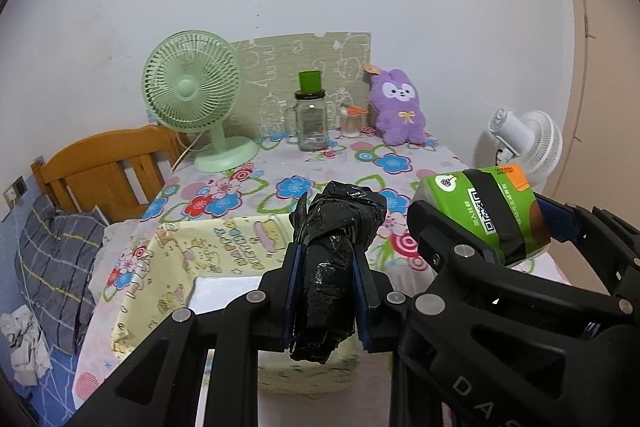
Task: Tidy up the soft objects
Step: 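Carry the umbrella and tissue pack over the fabric box with both tools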
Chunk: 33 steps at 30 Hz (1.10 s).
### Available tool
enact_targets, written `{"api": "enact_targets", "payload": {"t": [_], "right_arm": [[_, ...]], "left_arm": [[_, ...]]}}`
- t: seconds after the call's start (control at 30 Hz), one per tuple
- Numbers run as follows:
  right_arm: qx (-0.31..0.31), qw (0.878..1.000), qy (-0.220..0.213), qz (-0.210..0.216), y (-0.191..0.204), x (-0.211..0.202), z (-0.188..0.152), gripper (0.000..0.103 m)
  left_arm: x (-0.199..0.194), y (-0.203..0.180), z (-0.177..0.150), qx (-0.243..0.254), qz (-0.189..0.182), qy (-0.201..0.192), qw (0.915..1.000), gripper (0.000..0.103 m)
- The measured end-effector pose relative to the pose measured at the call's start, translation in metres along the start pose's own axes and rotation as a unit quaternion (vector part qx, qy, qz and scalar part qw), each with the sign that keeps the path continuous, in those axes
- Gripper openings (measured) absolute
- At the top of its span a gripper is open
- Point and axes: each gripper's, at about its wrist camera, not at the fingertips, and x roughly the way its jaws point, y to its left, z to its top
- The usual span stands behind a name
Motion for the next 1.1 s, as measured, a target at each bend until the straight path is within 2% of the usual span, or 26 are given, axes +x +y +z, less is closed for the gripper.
{"api": "enact_targets", "payload": {"t": [0.4, 0.8, 1.1], "right_arm": [[-0.017, 1.0, 0.002, 0.02, 0.038, 0.027, 0.008, 0.074], [-0.03, 0.998, 0.04, 0.049, 0.073, 0.07, 0.006, 0.074], [-0.03, 0.995, 0.074, 0.056, 0.088, 0.097, -0.001, 0.074]], "left_arm": [[0.015, 0.043, 0.001, -0.021, 0.01, 0.009, 0.9997, 0.023], [0.043, 0.082, -0.007, -0.039, 0.033, 0.041, 0.9979, 0.023], [0.07, 0.102, -0.017, -0.045, 0.039, 0.082, 0.9948, 0.025]]}}
